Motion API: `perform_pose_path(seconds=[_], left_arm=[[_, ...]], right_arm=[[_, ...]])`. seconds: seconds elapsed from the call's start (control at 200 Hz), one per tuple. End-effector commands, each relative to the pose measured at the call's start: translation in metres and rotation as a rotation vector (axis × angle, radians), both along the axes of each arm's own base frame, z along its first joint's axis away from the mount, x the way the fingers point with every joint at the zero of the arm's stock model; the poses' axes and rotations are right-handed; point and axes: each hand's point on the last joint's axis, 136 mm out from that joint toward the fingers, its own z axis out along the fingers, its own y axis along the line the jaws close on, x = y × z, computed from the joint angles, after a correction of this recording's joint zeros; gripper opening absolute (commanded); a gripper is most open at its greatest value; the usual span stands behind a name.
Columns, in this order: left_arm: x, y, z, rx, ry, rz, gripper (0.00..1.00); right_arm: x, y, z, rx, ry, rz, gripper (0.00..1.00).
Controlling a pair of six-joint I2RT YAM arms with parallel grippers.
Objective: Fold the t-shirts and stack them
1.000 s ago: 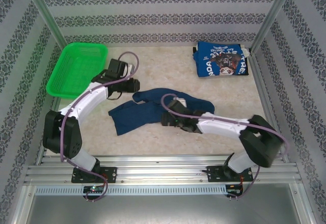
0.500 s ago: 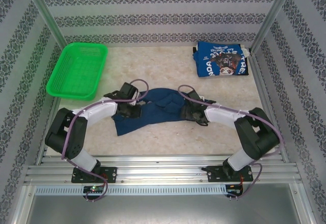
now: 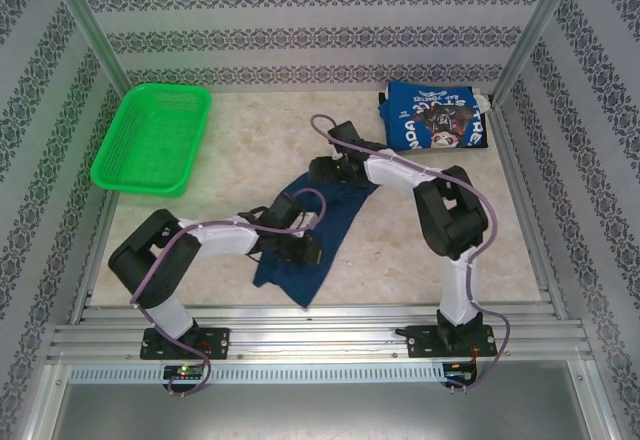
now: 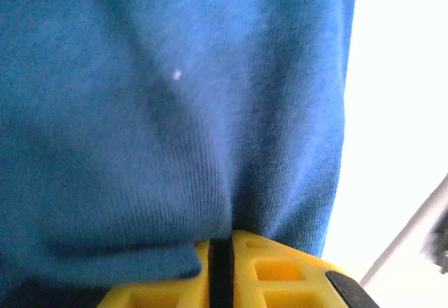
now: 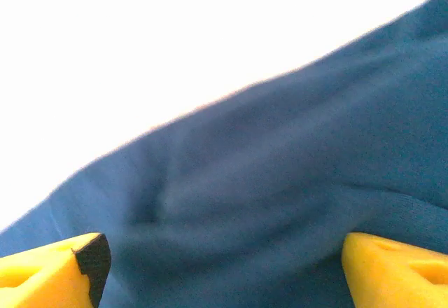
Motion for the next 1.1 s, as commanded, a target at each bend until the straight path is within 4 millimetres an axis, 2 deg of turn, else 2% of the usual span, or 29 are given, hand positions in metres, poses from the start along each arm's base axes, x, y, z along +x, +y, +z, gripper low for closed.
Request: perform_pose_path(seconds=[0.0,0.065,0.145,0.19,0.255,0.33,0.335,0.385,0.44,0.485,0.535,0.654,0.754,0.879,1.094], left_arm=[[0.006,-0.050,0.035,-0.224,-0.009,-0.014,0.16],[0.013,-0.052,0.050,-0.267,-0.052,0.012,0.19],[0.024,-0.049,0.071,-0.272,-0.120,0.026,0.24],[0.032,-0.043,0.082,-0.267,-0.161,0.039,0.27],[0.046,-0.034,0.105,-0.300,-0.212,0.071,0.35],[0.066,-0.020,0.132,-0.327,-0.266,0.112,0.37],[0.068,-0.018,0.133,-0.325,-0.270,0.116,0.37],[0.083,-0.001,0.144,-0.282,-0.308,0.160,0.38],[0.102,0.017,0.150,-0.218,-0.342,0.208,0.38],[0.116,0.026,0.154,-0.197,-0.358,0.226,0.43],[0.132,0.025,0.161,-0.174,-0.390,0.212,0.49],[0.166,0.010,0.156,-0.086,-0.408,0.132,0.54],[0.192,-0.007,0.148,-0.088,-0.424,0.101,0.58],[0.213,-0.026,0.122,-0.073,-0.399,0.072,0.60],[0.221,-0.054,0.076,-0.011,-0.377,0.019,0.61]], right_arm=[[-0.001,0.011,0.010,0.043,0.016,0.070,0.86],[0.004,-0.003,0.019,0.082,0.002,0.027,0.87],[0.008,-0.020,0.040,0.139,-0.024,-0.006,0.88],[0.004,-0.030,0.058,0.147,-0.053,-0.012,0.89],[-0.008,-0.045,0.079,0.140,-0.092,-0.025,0.90],[-0.030,-0.065,0.097,0.131,-0.119,-0.048,0.92],[-0.032,-0.066,0.092,0.125,-0.107,-0.050,0.92],[-0.054,-0.082,0.099,0.121,-0.112,-0.078,0.92],[-0.081,-0.094,0.097,0.116,-0.087,-0.088,0.92],[-0.106,-0.097,0.093,0.125,-0.062,-0.088,0.91],[-0.136,-0.090,0.088,0.144,-0.034,-0.052,0.91],[-0.206,-0.065,0.056,0.165,0.062,0.029,0.88],[-0.250,-0.045,0.021,0.168,0.146,0.076,0.84],[-0.260,-0.033,0.002,0.141,0.166,0.084,0.79],[-0.253,-0.027,-0.029,0.072,0.192,0.057,0.63]])
